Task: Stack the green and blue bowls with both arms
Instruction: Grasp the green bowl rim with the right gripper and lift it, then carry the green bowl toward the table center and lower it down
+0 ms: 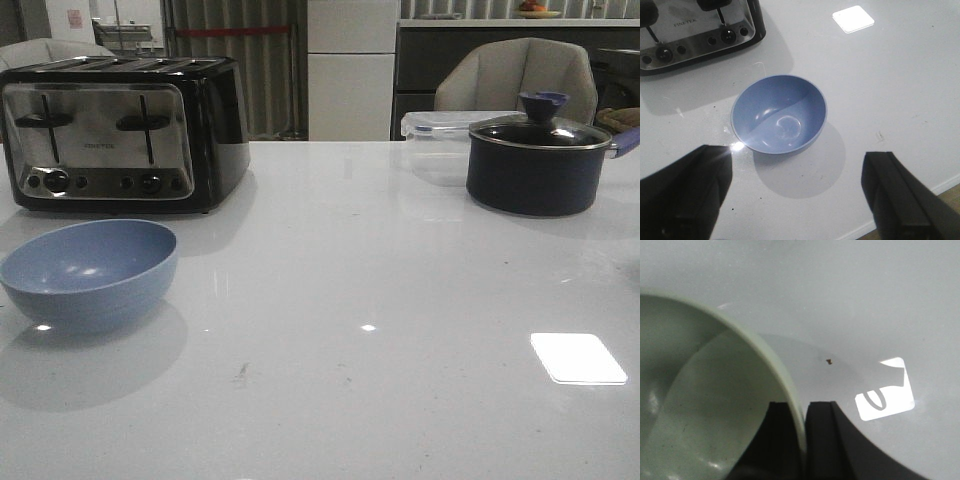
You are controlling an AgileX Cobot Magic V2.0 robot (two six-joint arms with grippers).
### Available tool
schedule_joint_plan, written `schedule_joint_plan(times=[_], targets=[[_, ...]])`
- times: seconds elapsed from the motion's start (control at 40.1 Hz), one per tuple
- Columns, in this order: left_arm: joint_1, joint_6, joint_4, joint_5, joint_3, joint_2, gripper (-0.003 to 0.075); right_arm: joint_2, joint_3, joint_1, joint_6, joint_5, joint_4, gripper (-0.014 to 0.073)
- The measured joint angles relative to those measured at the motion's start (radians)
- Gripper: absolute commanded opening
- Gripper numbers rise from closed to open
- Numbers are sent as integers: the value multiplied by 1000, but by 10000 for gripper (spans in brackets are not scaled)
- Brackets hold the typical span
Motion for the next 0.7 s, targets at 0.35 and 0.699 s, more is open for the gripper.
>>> schedule_joint_plan(times=[0.35,0.699], targets=[[0,0,0,0,0,0,583,-197,0,242,-29,-2,-2,85],[0,0,0,0,0,0,583,-191,0,673,-30,-1,0,85]])
